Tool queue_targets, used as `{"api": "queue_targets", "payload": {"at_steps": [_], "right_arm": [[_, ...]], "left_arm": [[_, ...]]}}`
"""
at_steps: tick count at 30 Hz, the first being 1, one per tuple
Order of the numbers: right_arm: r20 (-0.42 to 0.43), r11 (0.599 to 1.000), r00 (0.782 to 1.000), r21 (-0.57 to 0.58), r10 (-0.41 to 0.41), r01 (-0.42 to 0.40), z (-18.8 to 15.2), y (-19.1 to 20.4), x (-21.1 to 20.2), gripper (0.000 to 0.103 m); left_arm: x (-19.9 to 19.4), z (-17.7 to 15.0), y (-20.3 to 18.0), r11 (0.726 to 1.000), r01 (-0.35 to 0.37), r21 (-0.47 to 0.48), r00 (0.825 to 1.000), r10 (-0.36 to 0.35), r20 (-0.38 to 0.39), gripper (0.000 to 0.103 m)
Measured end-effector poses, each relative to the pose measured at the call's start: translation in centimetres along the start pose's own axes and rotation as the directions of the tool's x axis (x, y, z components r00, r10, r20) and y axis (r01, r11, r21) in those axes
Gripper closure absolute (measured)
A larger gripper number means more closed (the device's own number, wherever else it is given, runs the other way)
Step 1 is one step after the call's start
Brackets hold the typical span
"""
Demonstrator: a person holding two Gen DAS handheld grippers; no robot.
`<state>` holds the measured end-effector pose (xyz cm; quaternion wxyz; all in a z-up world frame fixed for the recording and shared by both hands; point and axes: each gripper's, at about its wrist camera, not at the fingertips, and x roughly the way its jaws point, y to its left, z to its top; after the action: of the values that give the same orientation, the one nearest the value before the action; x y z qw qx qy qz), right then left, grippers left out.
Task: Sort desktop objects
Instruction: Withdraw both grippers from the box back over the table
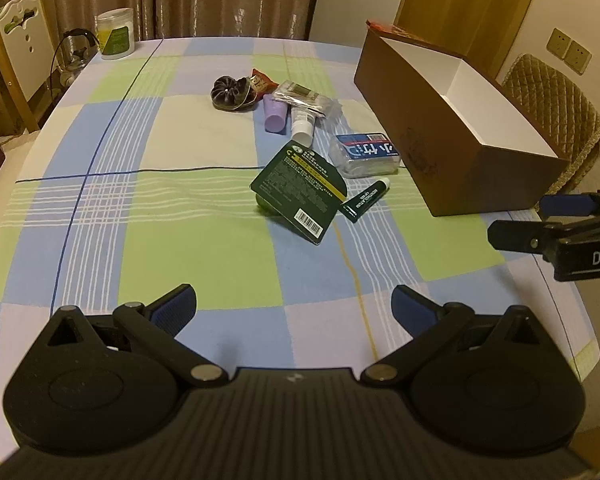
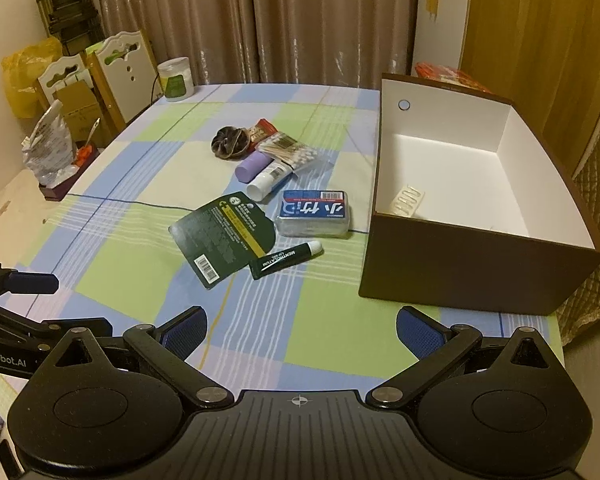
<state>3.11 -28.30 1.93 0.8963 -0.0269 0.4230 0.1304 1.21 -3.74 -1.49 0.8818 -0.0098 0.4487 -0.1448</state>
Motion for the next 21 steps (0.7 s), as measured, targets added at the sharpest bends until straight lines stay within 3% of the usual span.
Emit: {"api": "queue_targets", "payload": {"at_steps": [8, 21], "right_arm": [[-0.01, 1.0, 1.0, 0.01, 0.017, -0.017, 0.1, 0.4, 0.4, 0.0], [-0.032, 0.993, 0.994, -0.049, 0.109, -0.11, 1.3, -0.2, 2.7, 0.0]], "left_arm": [[0.1, 0.1, 0.4, 1.0, -0.002, -0.002, 1.0, 0.002, 0.0, 0.001], [1.3, 2.4, 0.6, 0.998, -0.05, -0.025, 0.999, 0.05, 0.009, 0.001]]}}
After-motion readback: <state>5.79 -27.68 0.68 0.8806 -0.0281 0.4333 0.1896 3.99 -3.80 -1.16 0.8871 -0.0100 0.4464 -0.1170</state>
